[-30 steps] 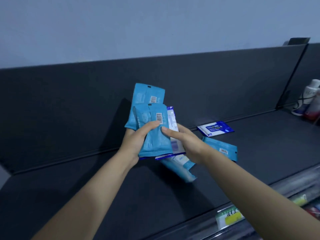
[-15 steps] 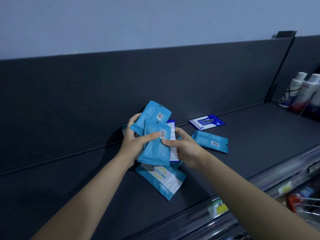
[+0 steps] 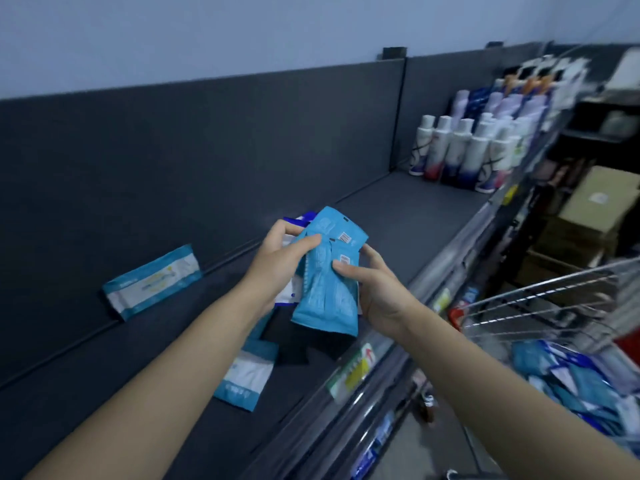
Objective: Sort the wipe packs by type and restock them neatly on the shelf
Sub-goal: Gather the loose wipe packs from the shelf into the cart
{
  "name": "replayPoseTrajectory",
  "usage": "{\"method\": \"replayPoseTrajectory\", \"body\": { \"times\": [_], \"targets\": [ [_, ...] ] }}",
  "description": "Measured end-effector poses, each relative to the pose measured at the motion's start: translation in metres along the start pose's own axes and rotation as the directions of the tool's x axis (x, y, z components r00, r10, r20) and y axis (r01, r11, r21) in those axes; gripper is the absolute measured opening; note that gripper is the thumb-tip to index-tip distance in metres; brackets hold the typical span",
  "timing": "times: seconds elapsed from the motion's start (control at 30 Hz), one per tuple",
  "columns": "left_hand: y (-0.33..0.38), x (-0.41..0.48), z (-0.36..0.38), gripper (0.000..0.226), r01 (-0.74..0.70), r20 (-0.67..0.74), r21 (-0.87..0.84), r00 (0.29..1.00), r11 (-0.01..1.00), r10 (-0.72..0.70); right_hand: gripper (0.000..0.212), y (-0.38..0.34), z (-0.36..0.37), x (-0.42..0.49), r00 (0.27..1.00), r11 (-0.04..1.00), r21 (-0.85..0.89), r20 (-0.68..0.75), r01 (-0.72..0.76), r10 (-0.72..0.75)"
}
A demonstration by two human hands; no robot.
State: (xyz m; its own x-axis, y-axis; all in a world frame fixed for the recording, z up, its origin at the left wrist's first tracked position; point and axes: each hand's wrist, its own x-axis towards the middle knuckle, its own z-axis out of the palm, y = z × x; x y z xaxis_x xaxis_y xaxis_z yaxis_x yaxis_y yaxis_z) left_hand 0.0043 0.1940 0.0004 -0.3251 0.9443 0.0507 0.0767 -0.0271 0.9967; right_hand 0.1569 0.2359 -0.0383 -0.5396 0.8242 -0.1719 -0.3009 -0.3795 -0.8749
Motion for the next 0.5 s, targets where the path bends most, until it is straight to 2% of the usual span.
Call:
{"method": "replayPoseTrajectory", "body": {
  "times": [0.13,0.23,0.3,0.37,0.43,0.5],
  "targets": [
    [0.014,0.01,0.084,0.033,-0.011,0.256,0.125,0.966,0.992,-0.021,0.079,-0.042,-0.072,-0.036,0.976,0.992,-0.005,-0.182,0.123,-0.122],
    [0.017,0.013,0.159,0.064,-0.161,0.4,0.234,0.915,0.959,0.056,0.074,-0.068,-0.136,-0.069,0.936,0.973,-0.002,-0.273,0.229,-0.221],
    [0.013,0.011,0.217,0.086,-0.188,0.503,0.215,0.862,0.958,0.056,0.069,-0.078,-0.189,-0.093,0.898,0.961,-0.042,-0.348,0.273,-0.27],
    [-0.002,0.009,0.281,0.101,-0.117,0.607,0.151,0.795,0.982,0.001,0.08,-0.085,-0.25,-0.116,0.864,0.958,-0.107,-0.415,0.265,-0.285],
    [-0.027,0.008,0.347,0.116,-0.083,0.684,0.153,0.728,0.985,-0.045,0.101,-0.089,-0.314,-0.139,0.838,0.958,-0.19,-0.467,0.216,-0.282],
    [-0.055,0.005,0.417,0.118,-0.051,0.736,0.198,0.668,0.979,-0.114,0.113,-0.091,-0.382,-0.157,0.824,0.948,-0.274,-0.491,0.161,-0.282]
  ]
}}
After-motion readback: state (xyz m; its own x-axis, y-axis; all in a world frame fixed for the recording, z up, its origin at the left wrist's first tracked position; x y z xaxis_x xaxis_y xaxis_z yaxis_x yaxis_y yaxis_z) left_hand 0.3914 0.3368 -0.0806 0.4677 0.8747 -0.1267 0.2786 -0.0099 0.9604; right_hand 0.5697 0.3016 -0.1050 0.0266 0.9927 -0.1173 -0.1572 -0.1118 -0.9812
